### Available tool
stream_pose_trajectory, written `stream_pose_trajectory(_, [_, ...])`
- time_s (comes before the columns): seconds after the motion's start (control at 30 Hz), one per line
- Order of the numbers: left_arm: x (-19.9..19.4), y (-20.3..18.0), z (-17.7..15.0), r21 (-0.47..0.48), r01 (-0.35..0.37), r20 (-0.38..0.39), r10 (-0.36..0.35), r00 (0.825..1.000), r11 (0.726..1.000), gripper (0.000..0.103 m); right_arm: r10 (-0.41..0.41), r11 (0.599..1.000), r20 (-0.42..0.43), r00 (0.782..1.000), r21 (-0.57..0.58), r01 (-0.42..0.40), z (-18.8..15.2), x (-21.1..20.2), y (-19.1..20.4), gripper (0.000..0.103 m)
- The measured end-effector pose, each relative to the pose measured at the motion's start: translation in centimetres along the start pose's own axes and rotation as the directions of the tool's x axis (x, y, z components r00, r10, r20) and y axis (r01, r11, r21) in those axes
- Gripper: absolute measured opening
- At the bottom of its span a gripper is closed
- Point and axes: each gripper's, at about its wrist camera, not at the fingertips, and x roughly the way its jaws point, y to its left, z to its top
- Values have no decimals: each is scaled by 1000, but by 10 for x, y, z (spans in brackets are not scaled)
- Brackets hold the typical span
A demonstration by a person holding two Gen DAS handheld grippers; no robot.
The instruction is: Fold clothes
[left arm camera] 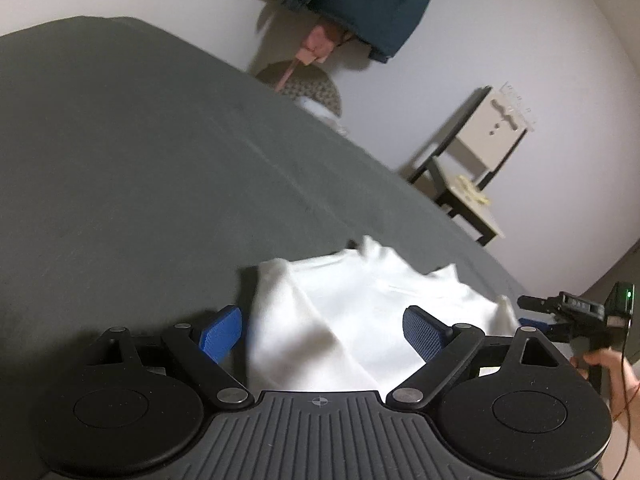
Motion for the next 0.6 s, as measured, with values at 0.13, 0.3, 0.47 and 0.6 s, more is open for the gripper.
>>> stream_pose_trajectory(0.13, [14,5,3,-23,-2,8,2,1000,1000,56,44,997,-29,999,66,-42,3,20,2,36])
stream_pose_trajectory(0.3, [14,3,-1,-20,-9,43,10,999,1000,28,66,996,0,998,-54,-66,-4,14,16,9])
stream_pose_trajectory(0.47, [-27,-7,3,66,56,145,-65,987,996,28,199,969,87,976,-168,-182,-24,-40,25,8])
stream_pose_trajectory(0.6, [-67,-20,0,160,114,143,-137,980,981,28,301,928,98,949,-259,-268,-56,-94,24,8])
